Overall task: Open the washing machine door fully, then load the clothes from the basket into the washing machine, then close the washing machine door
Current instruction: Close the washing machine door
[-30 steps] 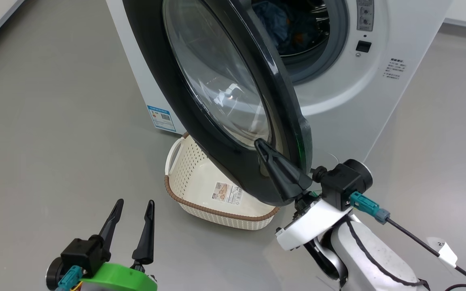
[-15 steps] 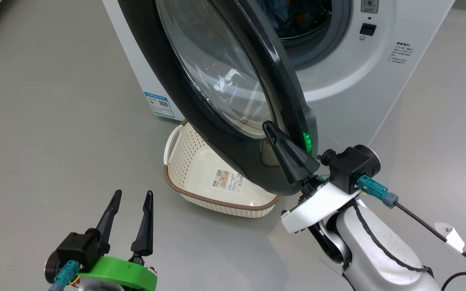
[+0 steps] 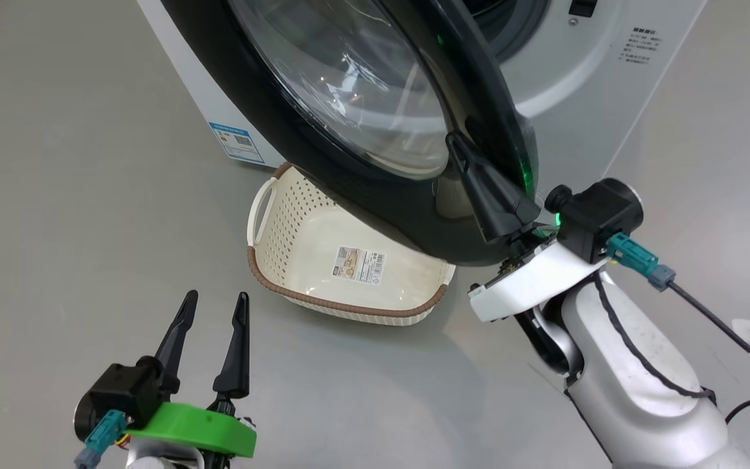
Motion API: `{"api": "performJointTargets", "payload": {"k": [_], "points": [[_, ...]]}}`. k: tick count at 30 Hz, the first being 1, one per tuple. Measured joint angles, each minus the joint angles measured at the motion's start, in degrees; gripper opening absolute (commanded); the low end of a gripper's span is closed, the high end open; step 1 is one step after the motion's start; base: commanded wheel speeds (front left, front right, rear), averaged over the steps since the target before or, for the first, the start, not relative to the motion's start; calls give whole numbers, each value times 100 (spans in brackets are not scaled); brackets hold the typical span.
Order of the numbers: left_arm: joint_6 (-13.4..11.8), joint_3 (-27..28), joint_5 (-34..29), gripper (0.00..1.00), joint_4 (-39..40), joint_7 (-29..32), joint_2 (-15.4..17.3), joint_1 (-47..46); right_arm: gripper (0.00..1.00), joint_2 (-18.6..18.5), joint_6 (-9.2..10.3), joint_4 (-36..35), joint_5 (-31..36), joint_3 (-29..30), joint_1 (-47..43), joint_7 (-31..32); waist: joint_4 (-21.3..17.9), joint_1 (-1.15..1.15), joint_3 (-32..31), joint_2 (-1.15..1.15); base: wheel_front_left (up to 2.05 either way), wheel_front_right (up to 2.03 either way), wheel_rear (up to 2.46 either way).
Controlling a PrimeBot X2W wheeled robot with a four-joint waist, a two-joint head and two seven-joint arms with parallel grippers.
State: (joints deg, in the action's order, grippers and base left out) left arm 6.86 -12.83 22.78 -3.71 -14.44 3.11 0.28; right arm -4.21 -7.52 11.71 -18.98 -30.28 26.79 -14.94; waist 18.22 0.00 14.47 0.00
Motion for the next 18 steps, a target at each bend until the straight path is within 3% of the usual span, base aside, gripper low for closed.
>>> {"api": "performJointTargets", "payload": {"k": [18], "points": [[24, -238, 92, 100, 129, 0, -35, -411, 0, -370, 0, -1, 204, 614, 571, 0, 19, 0, 576, 0, 0, 0, 0]]}}
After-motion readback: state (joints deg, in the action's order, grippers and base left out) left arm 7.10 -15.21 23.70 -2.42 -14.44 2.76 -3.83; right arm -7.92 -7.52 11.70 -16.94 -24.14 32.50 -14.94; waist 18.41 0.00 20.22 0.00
